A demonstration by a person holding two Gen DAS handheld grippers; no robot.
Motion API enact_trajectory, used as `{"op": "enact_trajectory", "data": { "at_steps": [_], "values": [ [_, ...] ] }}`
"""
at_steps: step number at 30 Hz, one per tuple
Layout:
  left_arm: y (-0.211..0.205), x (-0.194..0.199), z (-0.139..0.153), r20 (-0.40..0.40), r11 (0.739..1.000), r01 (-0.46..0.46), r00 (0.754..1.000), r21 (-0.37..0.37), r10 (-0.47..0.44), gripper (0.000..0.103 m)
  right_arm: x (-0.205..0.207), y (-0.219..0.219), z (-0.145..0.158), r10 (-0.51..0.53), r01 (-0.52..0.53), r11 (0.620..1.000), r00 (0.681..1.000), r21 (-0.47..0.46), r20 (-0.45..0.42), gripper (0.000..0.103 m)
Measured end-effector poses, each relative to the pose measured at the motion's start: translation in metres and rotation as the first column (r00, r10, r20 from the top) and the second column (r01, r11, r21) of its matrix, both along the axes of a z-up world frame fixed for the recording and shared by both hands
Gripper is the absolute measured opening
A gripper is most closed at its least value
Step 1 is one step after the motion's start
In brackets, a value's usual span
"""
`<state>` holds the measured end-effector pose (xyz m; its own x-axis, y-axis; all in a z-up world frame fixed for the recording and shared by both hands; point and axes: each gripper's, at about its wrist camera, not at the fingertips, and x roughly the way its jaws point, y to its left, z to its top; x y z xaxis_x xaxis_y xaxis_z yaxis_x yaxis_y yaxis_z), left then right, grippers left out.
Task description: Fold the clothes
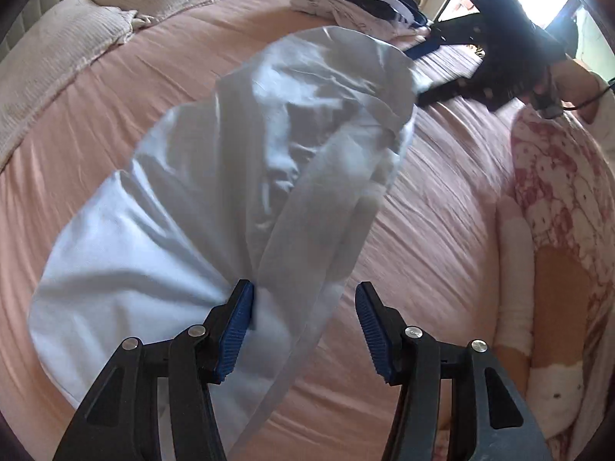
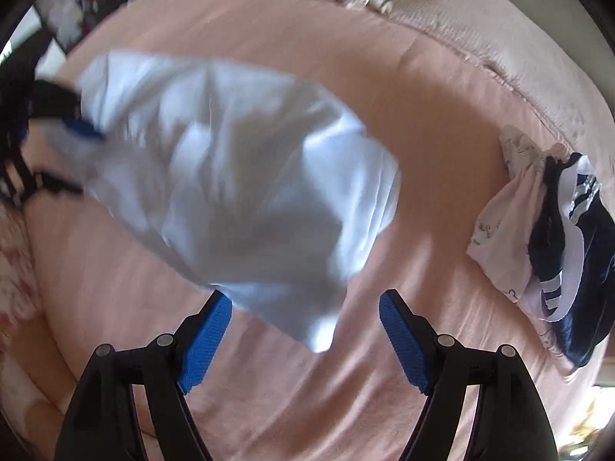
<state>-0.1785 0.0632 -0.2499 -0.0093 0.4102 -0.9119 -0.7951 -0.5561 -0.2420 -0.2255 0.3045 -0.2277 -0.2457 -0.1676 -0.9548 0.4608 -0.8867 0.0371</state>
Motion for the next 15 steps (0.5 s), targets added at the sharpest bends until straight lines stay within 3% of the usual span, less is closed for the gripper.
{"op": "enact_trajectory", "data": {
  "at_steps": [2, 3, 5, 6, 9, 11, 13, 15],
  "values": [
    [-0.007, -0.001, 0.013, 0.023, 0.998, -0.036, 0.999, 0.055, 0.034, 0.052, -0.009, -0.001, 0.023, -0.090, 0.081, 0.984, 0.994, -0.156, -0.056, 0.079],
    [-0.010, -0.004, 0.019, 0.025, 0.995, -0.061, 0.998, 0.084, 0.059, 0.052, -0.016, -0.009, 0.025, -0.104, 0.088, 0.985, 0.989, -0.147, -0.102, 0.079],
    [-0.007, -0.019, 0.030, -0.016, 0.980, -0.141, 0.989, 0.138, 0.145, 0.052, -0.028, -0.025, 0.027, -0.124, 0.102, 0.987, 0.975, -0.125, -0.183, 0.090],
    [-0.002, -0.024, 0.029, -0.035, 0.977, -0.173, 0.983, 0.123, 0.178, 0.052, -0.030, -0.027, 0.016, -0.098, 0.086, 0.993, 0.984, -0.081, -0.152, 0.090],
    [0.005, -0.034, 0.006, -0.018, 0.976, -0.213, 0.977, -0.036, 0.213, 0.052, -0.037, -0.033, -0.019, -0.027, 0.030, 0.998, 0.998, 0.046, -0.052, 0.090],
    [-0.006, -0.017, -0.006, -0.043, 0.975, -0.163, 0.986, -0.152, 0.158, 0.052, -0.026, -0.026, -0.026, 0.007, -0.006, 0.998, 1.000, 0.062, -0.016, 0.090],
    [-0.025, -0.005, 0.004, -0.065, 0.980, -0.150, 0.988, -0.132, 0.142, 0.052, -0.010, -0.008, -0.020, 0.009, -0.010, 0.999, 1.000, 0.051, 0.012, 0.090],
    [-0.038, -0.005, 0.022, -0.081, 0.983, -0.179, 0.981, -0.052, 0.174, 0.052, 0.002, 0.010, -0.014, -0.012, 0.009, 0.998, 0.999, 0.055, 0.048, 0.090]
  ]
}}
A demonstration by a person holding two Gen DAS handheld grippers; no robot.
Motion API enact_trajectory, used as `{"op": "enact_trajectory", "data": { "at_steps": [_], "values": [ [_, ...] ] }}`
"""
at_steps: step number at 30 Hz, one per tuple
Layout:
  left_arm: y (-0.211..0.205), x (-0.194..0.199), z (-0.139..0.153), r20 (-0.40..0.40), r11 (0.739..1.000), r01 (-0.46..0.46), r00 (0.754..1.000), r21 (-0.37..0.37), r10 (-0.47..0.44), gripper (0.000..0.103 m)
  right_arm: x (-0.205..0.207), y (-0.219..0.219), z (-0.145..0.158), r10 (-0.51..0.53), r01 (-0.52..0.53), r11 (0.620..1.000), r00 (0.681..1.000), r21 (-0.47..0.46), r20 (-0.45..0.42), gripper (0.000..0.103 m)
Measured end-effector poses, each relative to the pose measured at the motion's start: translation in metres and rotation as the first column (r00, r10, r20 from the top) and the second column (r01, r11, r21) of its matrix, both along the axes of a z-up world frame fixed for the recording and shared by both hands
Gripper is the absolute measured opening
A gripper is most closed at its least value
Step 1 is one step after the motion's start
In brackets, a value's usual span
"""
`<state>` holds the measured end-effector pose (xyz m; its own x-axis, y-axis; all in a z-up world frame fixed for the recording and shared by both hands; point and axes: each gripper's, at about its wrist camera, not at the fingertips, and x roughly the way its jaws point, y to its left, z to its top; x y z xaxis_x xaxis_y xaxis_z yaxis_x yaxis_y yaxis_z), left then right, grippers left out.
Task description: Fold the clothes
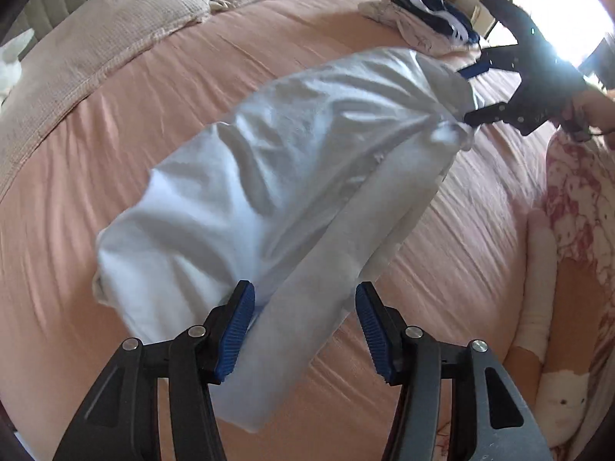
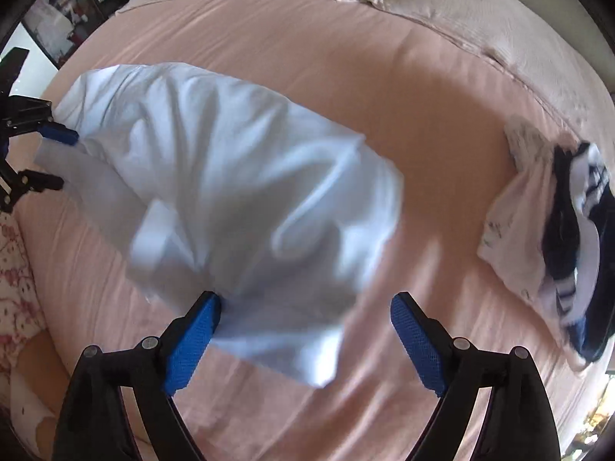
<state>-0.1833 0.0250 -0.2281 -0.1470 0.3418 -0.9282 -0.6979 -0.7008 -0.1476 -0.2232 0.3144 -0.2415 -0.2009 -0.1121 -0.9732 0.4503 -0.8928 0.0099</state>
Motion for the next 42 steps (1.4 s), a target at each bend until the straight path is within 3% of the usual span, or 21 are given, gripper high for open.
{"op": "enact_trajectory", "data": {
  "at_steps": [2, 4, 5, 9, 11, 14, 16, 17, 20, 22, 24, 25, 28, 29, 31, 33, 35, 36, 38, 40, 42],
  "values": [
    [0.008, -0.005, 0.020, -0.079, 0.993, -0.002, 0.997, 0.120, 0.012, 0.052, -0.005, 0.005, 0.019, -0.066, 0.060, 0.995, 0.996, -0.076, -0.068, 0.090],
    [0.033, -0.015, 0.027, -0.163, 0.989, -0.016, 0.986, 0.148, 0.041, 0.053, -0.013, 0.000, 0.038, -0.132, 0.108, 0.982, 0.979, -0.157, -0.152, 0.090],
    [0.052, -0.021, 0.023, -0.181, 0.993, -0.025, 0.982, 0.118, 0.047, 0.053, -0.018, -0.007, 0.045, -0.157, 0.120, 0.975, 0.967, -0.188, -0.200, 0.091],
    [0.103, -0.031, -0.024, -0.150, 0.997, 0.018, 0.988, -0.080, -0.030, 0.053, -0.028, -0.060, 0.025, -0.003, 0.005, 1.000, 0.944, 0.004, -0.330, 0.091],
    [0.089, -0.018, -0.029, -0.180, 0.985, 0.087, 0.977, -0.145, -0.113, 0.055, -0.017, -0.052, 0.016, 0.070, -0.054, 0.997, 0.952, 0.062, -0.298, 0.090],
    [0.045, -0.009, -0.025, -0.130, 0.961, 0.130, 0.978, -0.245, -0.166, 0.061, 0.000, -0.038, 0.002, 0.176, -0.142, 0.979, 0.953, 0.147, -0.246, 0.095],
    [0.012, -0.021, -0.011, -0.071, 0.975, 0.073, 0.993, -0.207, -0.090, 0.060, 0.005, -0.019, 0.004, 0.218, -0.156, 0.958, 0.941, 0.240, -0.258, 0.096],
    [-0.002, -0.027, -0.002, -0.062, 0.981, 0.037, 0.997, -0.189, -0.050, 0.060, 0.005, -0.008, 0.007, 0.202, -0.139, 0.961, 0.943, 0.238, -0.266, 0.096],
    [-0.006, -0.047, 0.027, -0.157, 0.994, -0.082, 0.985, -0.069, 0.070, 0.060, -0.012, 0.006, 0.033, 0.011, 0.013, 0.998, 0.936, 0.066, -0.352, 0.096],
    [0.019, -0.050, 0.031, -0.210, 0.998, -0.065, 0.976, 0.014, 0.066, 0.060, -0.029, 0.001, 0.044, -0.135, 0.111, 0.990, 0.908, -0.083, -0.396, 0.097],
    [0.050, -0.051, 0.028, -0.256, 0.997, -0.033, 0.965, 0.069, 0.049, 0.060, -0.046, -0.017, 0.036, -0.170, 0.132, 0.984, 0.903, -0.122, -0.394, 0.097],
    [0.064, -0.052, 0.018, -0.244, 0.997, -0.033, 0.969, 0.066, 0.049, 0.060, -0.055, -0.028, 0.029, -0.168, 0.131, 0.984, 0.905, -0.120, -0.391, 0.097],
    [0.091, -0.051, -0.021, -0.177, 0.999, -0.024, 0.984, -0.028, 0.019, 0.062, -0.076, -0.038, -0.008, -0.131, 0.142, 0.990, 0.926, 0.004, -0.354, 0.097],
    [0.085, -0.043, -0.024, -0.204, 0.999, 0.001, 0.979, -0.053, -0.012, 0.062, -0.072, -0.033, -0.014, -0.130, 0.156, 0.987, 0.926, 0.046, -0.355, 0.097],
    [0.059, -0.034, -0.022, -0.211, 0.995, 0.010, 0.977, -0.099, -0.031, 0.062, -0.058, -0.017, -0.008, -0.136, 0.173, 0.983, 0.918, 0.067, -0.373, 0.097],
    [0.031, -0.037, -0.014, -0.181, 0.988, -0.068, 0.983, -0.139, 0.042, 0.062, -0.045, -0.002, 0.005, -0.161, 0.230, 0.964, 0.902, 0.132, -0.402, 0.097],
    [0.012, -0.040, -0.001, -0.188, 0.975, -0.176, 0.971, -0.138, 0.149, 0.061, -0.033, 0.006, 0.021, -0.209, 0.265, 0.962, 0.875, 0.070, -0.438, 0.097],
    [0.011, -0.038, 0.008, -0.191, 0.976, -0.202, 0.964, -0.083, 0.183, 0.061, -0.028, 0.008, 0.028, -0.229, 0.274, 0.961, 0.864, 0.038, -0.448, 0.097],
    [0.026, -0.028, 0.016, -0.183, 0.986, -0.168, 0.969, 0.017, 0.169, 0.061, -0.027, -0.013, 0.030, -0.200, 0.197, 0.979, 0.898, -0.047, -0.393, 0.097],
    [0.055, -0.017, 0.000, -0.204, 0.992, -0.104, 0.975, -0.077, 0.086, 0.061, -0.025, -0.034, 0.032, -0.158, 0.121, 0.985, 0.926, -0.127, -0.342, 0.097],
    [0.081, -0.007, -0.020, -0.205, 0.981, -0.047, 0.979, -0.189, 0.007, 0.061, -0.020, -0.059, 0.016, -0.046, 0.037, 0.999, 0.940, -0.032, -0.338, 0.097]
  ]
}}
